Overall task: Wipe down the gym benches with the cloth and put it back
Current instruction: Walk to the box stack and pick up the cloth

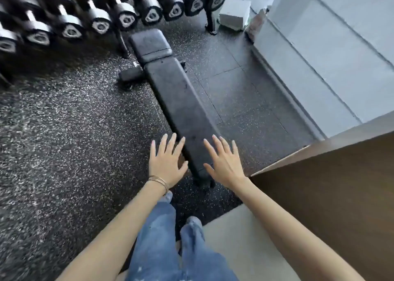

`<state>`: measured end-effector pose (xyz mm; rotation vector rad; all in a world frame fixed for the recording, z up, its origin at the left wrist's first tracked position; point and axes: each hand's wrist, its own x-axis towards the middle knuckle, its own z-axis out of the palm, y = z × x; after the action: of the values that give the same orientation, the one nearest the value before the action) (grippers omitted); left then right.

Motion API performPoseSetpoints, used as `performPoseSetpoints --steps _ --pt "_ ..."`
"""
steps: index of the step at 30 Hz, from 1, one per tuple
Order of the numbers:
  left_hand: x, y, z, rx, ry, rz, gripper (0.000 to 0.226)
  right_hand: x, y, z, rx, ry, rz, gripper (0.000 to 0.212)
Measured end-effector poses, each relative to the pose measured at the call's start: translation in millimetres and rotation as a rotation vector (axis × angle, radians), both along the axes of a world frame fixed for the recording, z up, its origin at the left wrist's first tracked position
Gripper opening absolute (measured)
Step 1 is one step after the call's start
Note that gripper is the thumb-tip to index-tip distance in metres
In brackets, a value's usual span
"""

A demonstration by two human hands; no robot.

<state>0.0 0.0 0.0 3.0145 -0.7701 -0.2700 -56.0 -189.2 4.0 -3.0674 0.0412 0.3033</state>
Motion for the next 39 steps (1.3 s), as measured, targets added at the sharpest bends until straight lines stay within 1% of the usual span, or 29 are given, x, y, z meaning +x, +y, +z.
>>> performPoseSetpoints --steps 1,3,5,12,18,24,27,34,39 --pt "-6.6 11.5 3.2 0.013 0.012 0.058 0.073 2.3 7.9 0.2 0.017 0.008 0.045 0.074" --pt "-18.9 39.9 2.0 -0.020 -0.045 0.165 0.073 11.0 29.9 -0.5 0.030 0.012 0.145 0.074" --pt "-29.4 63.6 0.5 -0.015 -0.090 0.220 0.072 18.2 49.3 -1.4 0.035 0.017 0.220 0.074" --pt "-79.7 176.6 9.1 0.053 -0.062 0.570 0.071 35.5 163.3 1.3 0.049 -0.008 0.557 0.074" --pt "-122.4 281.5 16.1 0.087 -0.059 0.783 0.071 38.8 282.9 10.1 0.063 -0.045 0.752 0.075" --pt "-146.1 384.0 36.6 0.099 -0.140 0.875 0.071 31.3 403.2 28.4 0.080 -0.124 0.909 0.074" --pt "-159.1 424.6 39.7 0.091 -0.146 0.896 0.071 24.8 448.9 32.6 0.100 -0.142 0.940 0.073" --pt "-188.6 490.3 34.0 0.060 -0.131 0.942 0.070 4.0 517.7 29.6 0.118 -0.118 1.036 0.070" --pt "-177.9 526.5 33.9 0.036 -0.136 0.957 0.070 20.3 551.5 36.4 0.136 -0.140 1.078 0.070"
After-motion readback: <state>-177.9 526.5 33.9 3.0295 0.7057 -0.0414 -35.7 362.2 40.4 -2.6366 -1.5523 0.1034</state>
